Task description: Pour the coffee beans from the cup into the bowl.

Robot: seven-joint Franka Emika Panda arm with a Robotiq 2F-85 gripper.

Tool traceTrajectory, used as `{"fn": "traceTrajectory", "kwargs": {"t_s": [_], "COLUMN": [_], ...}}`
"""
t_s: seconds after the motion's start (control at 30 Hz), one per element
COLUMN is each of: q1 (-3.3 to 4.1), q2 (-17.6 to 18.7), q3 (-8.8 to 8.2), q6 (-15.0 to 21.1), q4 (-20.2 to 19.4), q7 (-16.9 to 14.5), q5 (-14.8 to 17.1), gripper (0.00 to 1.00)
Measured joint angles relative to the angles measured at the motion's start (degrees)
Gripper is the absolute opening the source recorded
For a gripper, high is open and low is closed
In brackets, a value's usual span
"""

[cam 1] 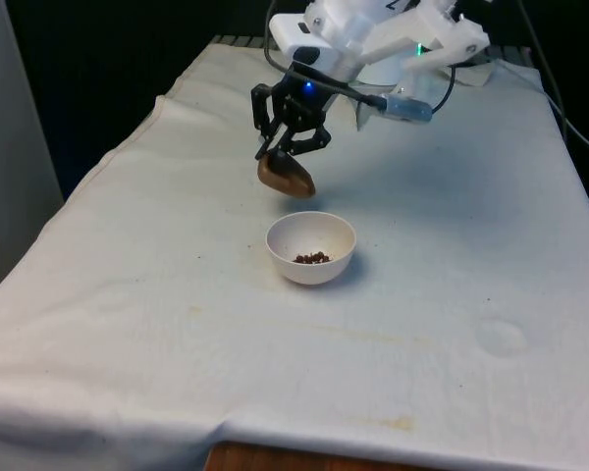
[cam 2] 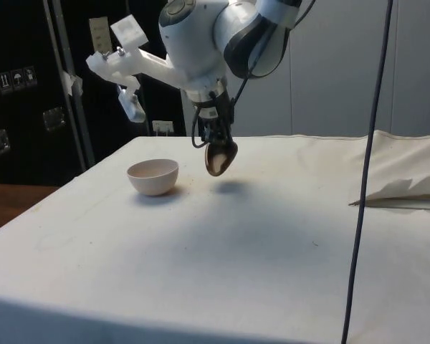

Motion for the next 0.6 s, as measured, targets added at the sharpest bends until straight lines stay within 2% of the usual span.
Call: {"fn": "traceTrajectory", "kwargs": {"t_s": [0.37, 0.6], "q1": [-0.11, -0.17], "q2": [0.1, 0.1], "q3": [-1.32, -2.69], "q6": [3.3, 6.6], "q4": [-1.0, -2.3], "q7": [-3.6, -7.3], "q5": [2.8, 5.6], "gripper": [0.00, 0.00]}}
